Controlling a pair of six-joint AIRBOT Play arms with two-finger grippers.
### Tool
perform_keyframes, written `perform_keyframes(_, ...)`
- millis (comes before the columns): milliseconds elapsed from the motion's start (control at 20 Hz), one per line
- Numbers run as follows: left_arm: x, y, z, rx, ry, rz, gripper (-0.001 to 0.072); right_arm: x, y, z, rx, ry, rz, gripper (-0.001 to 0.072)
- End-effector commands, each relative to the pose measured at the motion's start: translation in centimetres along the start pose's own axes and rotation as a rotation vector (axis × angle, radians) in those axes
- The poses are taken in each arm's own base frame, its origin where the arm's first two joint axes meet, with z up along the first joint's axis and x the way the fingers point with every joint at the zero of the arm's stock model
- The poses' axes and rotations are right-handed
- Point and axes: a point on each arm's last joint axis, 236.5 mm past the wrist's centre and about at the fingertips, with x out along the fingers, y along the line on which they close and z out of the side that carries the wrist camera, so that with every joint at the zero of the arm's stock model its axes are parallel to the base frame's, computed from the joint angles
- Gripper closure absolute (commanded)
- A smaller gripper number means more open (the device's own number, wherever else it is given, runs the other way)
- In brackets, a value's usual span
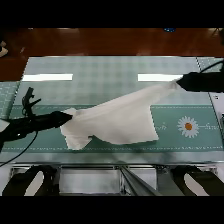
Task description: Fold the shirts.
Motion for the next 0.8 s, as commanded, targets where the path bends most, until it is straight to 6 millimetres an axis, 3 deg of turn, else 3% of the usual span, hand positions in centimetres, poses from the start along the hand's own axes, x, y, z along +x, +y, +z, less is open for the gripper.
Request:
perform_keyframes(0, 4.8, 2.0, 2.7, -0.046, 0.054, 0.037, 0.0687, 7.3, -0.8, 2.5, 0.132, 0.019, 0.044, 0.0689)
perform_keyframes(100, 7.2, 1.1, 3.1, -0.034, 0.147, 0.019, 0.0686, 10.0, -0.8, 3.6, 0.197, 0.056, 0.066, 0.0689)
perform_keyframes(150, 8.4, 0.4, 3.4, -0.022, 0.194, 0.003, 0.0625, 10.9, -0.9, 4.1, 0.235, 0.066, 0.071, 0.0688)
perform_keyframes(200, 9.1, -0.4, 3.6, -0.017, 0.238, -0.019, 0.0355, 11.4, -1.2, 4.7, 0.281, 0.066, 0.072, 0.0642)
perform_keyframes(250, 9.2, -1.1, 4.0, -0.02, 0.284, -0.042, 0.0195, 11.3, -1.8, 5.4, 0.309, 0.063, 0.07, 0.0445)
perform_keyframes(300, 8.5, -1.6, 4.8, 0.004, 0.331, -0.064, 0.0195, 10.6, -2.6, 6.2, 0.313, 0.056, 0.063, 0.0294)
perform_keyframes(400, 5.3, -1.8, 6.6, 0.041, 0.38, -0.082, 0.0197, 7.3, -5.5, 7.3, 0.307, 0.064, 0.03, 0.0306)
perform_keyframes(450, 3.2, -0.9, 7.9, 0.04, 0.362, -0.054, 0.0197, 5.4, -7.6, 7.0, 0.29, 0.081, -0.006, 0.0306)
perform_keyframes(550, -1.0, 2.2, 10.0, 0.01, 0.266, 0.04, 0.0197, 1.2, -13.9, 4.4, 0.297, 0.143, -0.174, 0.0306)
perform_keyframes(650, -4.9, 6.3, 10.4, -0.064, 0.156, 0.152, 0.0197, -1.8, -20.6, -1.2, 0.471, 0.211, -0.381, 0.0306)
perform_keyframes(750, -6.6, 10.0, 8.1, -0.19, 0.098, 0.203, 0.0197, -1.6, -22.0, -6.2, 0.565, 0.235, -0.376, 0.0306)
